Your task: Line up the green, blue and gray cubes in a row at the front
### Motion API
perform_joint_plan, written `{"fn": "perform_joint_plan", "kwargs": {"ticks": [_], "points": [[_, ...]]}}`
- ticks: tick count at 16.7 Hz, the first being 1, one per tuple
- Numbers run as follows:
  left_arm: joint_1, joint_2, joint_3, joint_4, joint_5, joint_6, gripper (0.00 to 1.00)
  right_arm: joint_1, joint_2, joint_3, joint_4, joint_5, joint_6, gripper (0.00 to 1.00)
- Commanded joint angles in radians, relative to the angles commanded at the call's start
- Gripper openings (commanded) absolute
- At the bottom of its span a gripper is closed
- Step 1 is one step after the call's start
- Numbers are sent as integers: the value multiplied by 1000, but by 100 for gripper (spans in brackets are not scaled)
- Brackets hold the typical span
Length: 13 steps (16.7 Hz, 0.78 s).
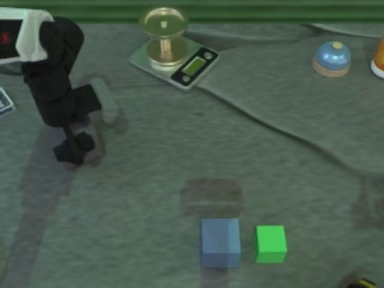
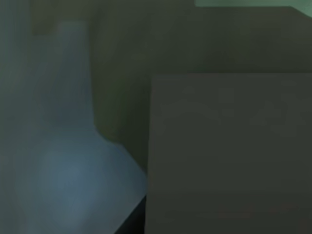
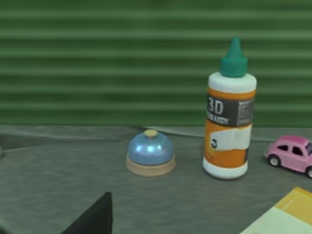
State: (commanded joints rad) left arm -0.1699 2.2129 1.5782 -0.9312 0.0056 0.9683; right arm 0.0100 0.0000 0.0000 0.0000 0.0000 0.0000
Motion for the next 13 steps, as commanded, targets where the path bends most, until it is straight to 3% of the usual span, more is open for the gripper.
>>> {"fn": "perform_joint_plan", "kwargs": {"ticks": [6, 13], "points": [[15, -64, 127, -203, -1, -2, 0, 0, 0, 0, 0, 0, 0, 100], [-4, -87, 125, -216, -2, -4, 0, 0, 0, 0, 0, 0, 0, 100]]}}
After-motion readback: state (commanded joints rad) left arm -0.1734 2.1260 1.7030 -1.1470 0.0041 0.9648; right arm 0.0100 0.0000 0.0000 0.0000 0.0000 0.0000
